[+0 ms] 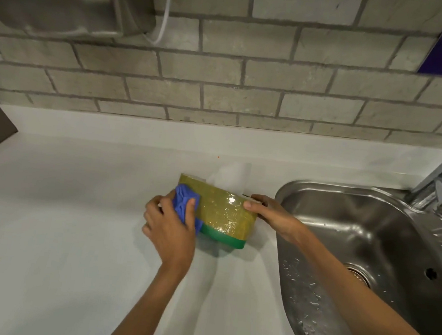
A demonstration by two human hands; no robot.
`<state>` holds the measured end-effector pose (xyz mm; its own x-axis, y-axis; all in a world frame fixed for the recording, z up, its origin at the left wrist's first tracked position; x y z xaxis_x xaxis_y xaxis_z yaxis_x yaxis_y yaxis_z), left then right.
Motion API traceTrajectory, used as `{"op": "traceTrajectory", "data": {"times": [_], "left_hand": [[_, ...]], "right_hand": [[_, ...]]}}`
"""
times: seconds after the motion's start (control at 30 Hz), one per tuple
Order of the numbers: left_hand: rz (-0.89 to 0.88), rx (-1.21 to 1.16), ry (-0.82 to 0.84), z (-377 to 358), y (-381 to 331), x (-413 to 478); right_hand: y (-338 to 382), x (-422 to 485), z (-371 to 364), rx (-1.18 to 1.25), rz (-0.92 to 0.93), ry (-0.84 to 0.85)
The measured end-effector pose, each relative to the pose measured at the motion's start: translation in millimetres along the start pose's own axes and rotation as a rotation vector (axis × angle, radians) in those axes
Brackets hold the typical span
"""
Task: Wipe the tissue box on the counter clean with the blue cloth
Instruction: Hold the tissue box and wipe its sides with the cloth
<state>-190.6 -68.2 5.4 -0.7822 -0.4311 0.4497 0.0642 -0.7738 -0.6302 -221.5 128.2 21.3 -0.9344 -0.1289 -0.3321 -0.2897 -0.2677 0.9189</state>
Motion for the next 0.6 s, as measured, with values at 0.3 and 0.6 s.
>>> {"op": "traceTrajectory", "data": {"times": [0.3, 0.6], "left_hand": [[-0.437, 0.098, 0.053, -8, -14, -39], [-0.142, 0.041, 0.022, -5, -17, -3]], "right_hand": [[4, -2, 3, -0.050, 0.006, 0.001], [7, -3, -1, -0.081, -0.020, -0.002]]}}
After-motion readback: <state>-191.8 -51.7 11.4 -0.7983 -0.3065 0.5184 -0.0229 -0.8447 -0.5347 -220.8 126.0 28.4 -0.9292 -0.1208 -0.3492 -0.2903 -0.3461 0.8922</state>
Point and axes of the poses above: each hand's wrist, its own x-axis towards the middle knuckle, its own z-axis out of the back of the hand, y = z × x, the point moved 1 cm from there along x, towards the middle knuckle, and after that the axes turned 1 degree about z, right-handed, at the moved point
